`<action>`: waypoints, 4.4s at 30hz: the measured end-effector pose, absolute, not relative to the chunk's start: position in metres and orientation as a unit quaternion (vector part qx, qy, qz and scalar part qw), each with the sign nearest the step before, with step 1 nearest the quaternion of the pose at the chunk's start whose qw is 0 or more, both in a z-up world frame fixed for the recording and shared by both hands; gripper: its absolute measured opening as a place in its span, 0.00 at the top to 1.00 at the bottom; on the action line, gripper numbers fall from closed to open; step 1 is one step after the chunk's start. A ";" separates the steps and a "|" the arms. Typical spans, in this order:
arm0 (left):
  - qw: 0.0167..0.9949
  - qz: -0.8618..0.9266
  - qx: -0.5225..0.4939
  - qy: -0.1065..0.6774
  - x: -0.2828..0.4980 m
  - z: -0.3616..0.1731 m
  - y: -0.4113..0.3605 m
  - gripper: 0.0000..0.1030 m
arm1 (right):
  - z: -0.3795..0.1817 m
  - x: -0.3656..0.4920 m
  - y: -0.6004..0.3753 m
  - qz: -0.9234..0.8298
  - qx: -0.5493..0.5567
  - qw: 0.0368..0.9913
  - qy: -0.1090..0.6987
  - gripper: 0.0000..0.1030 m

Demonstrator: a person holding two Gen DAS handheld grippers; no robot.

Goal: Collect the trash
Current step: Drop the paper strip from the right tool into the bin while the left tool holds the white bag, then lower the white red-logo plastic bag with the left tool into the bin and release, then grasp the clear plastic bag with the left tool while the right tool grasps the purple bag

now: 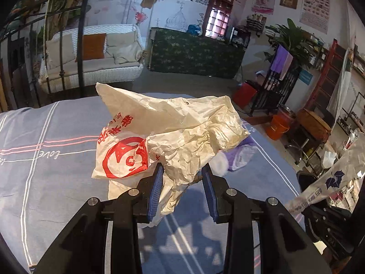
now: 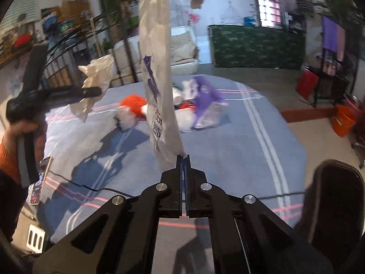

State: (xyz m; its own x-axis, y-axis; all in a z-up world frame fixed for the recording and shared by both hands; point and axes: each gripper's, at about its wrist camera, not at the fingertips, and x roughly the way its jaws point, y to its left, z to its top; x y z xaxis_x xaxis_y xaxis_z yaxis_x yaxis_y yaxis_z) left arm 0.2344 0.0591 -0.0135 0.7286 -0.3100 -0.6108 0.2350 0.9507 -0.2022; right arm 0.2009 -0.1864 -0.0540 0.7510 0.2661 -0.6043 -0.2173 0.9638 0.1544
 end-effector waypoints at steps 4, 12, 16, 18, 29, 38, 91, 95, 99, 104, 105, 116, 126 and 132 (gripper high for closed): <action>0.919 -0.196 -0.048 0.340 0.227 -0.016 0.013 0.67 | -0.050 0.181 -0.228 0.081 0.063 0.943 0.316 0.98; 0.896 -0.281 -0.022 0.343 0.217 -0.026 -0.074 0.67 | -0.046 0.149 -0.297 -0.009 0.094 0.951 0.295 0.98; 0.881 -0.321 -0.009 0.346 0.214 -0.031 -0.111 0.67 | -0.048 0.137 -0.331 -0.055 0.101 0.949 0.295 0.98; 0.873 -0.341 -0.002 0.347 0.212 -0.033 -0.131 0.67 | -0.055 0.129 -0.349 -0.083 0.108 0.944 0.300 0.98; 0.832 -0.423 0.031 0.359 0.192 -0.053 -0.215 0.67 | -0.111 0.113 -0.409 -0.172 0.142 0.905 0.363 0.95; 0.782 -0.477 0.032 0.401 0.182 -0.080 -0.263 0.67 | -0.140 0.099 -0.429 -0.201 0.181 0.885 0.378 0.48; 0.885 -0.302 0.026 0.353 0.189 -0.063 -0.139 0.06 | -0.103 0.126 -0.383 -0.160 0.216 0.899 0.345 0.15; 0.898 -0.260 0.026 0.355 0.199 -0.063 -0.109 0.06 | -0.093 0.146 -0.353 -0.121 0.202 0.910 0.341 0.15; 0.913 -0.201 0.032 0.354 0.212 -0.064 -0.077 0.06 | -0.084 0.167 -0.327 -0.084 0.186 0.918 0.341 0.15; 0.920 -0.146 0.003 0.364 0.228 -0.069 -0.024 0.06 | -0.077 0.195 -0.295 -0.034 0.163 0.923 0.348 0.15; 0.920 -0.136 -0.003 0.367 0.231 -0.071 -0.015 0.06 | -0.075 0.201 -0.288 -0.025 0.160 0.923 0.349 0.15; 0.914 -0.071 -0.038 0.398 0.297 -0.077 0.057 0.09 | -0.055 0.270 -0.232 0.060 0.109 0.928 0.352 0.15; 0.896 -0.054 -0.038 0.439 0.345 -0.096 0.080 0.34 | -0.059 0.339 -0.201 0.093 0.081 0.921 0.369 0.15; 0.893 -0.055 -0.067 0.441 0.345 -0.100 0.093 0.54 | -0.079 0.393 -0.184 0.099 0.067 0.910 0.396 0.25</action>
